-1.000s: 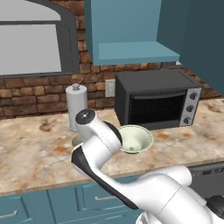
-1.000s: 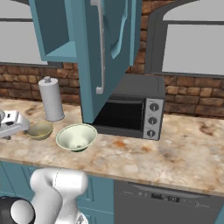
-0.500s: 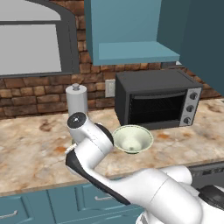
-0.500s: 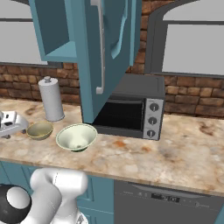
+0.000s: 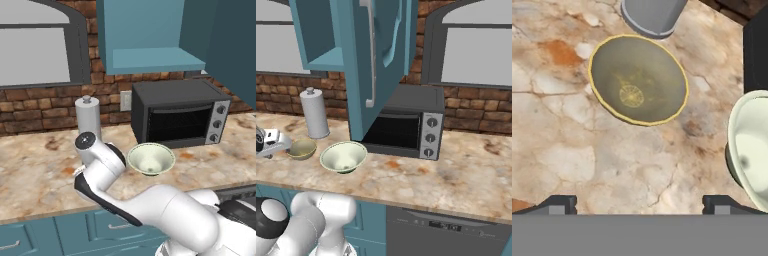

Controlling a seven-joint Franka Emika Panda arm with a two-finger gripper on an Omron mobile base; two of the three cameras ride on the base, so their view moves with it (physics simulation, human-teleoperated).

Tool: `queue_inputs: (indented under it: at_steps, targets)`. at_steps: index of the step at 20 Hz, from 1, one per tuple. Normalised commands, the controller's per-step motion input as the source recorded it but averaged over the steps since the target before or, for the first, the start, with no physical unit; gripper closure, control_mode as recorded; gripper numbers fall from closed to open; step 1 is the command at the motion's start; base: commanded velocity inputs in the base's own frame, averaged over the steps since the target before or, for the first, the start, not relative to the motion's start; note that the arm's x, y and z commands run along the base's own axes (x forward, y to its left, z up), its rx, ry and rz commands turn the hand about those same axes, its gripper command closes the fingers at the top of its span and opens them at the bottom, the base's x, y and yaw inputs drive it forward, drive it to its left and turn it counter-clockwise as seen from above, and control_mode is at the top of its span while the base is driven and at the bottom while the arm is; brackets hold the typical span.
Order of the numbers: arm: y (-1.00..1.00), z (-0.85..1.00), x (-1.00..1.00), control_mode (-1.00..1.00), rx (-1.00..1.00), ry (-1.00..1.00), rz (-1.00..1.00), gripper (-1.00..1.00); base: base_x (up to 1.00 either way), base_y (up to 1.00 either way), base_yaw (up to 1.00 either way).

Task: Pick up the bowls on the counter and stack them on top of one another in the open cabinet. Place the smaller bowl on top of the larger bowl.

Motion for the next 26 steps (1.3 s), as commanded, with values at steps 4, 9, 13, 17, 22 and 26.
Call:
queue_inputs:
  at_steps: [4, 9, 13, 17, 22, 26]
  targets:
    - [0.1, -0.17, 0.29, -1.0, -0.02, 0.0, 0.0, -1.0, 0.0, 0.0, 0.0]
    - [0.11, -0.21, 0.29, -1.0, -0.04, 0.0, -0.02, -1.0, 0.0, 0.0, 0.0]
    - [0.17, -0.21, 0.32, -1.0, -0.04, 0.0, -0.03, -1.0, 0.0, 0.0, 0.0]
    - [0.2, -0.22, 0.3, -1.0, -0.03, 0.0, -0.03, -1.0, 0.0, 0.0, 0.0]
    - [0.16, -0.26, 0.3, -1.0, -0.05, 0.0, -0.03, -1.0, 0.0, 0.0, 0.0]
    - [0.07, -0.19, 0.36, -1.0, -0.04, 0.0, -0.04, -1.0, 0.0, 0.0, 0.0]
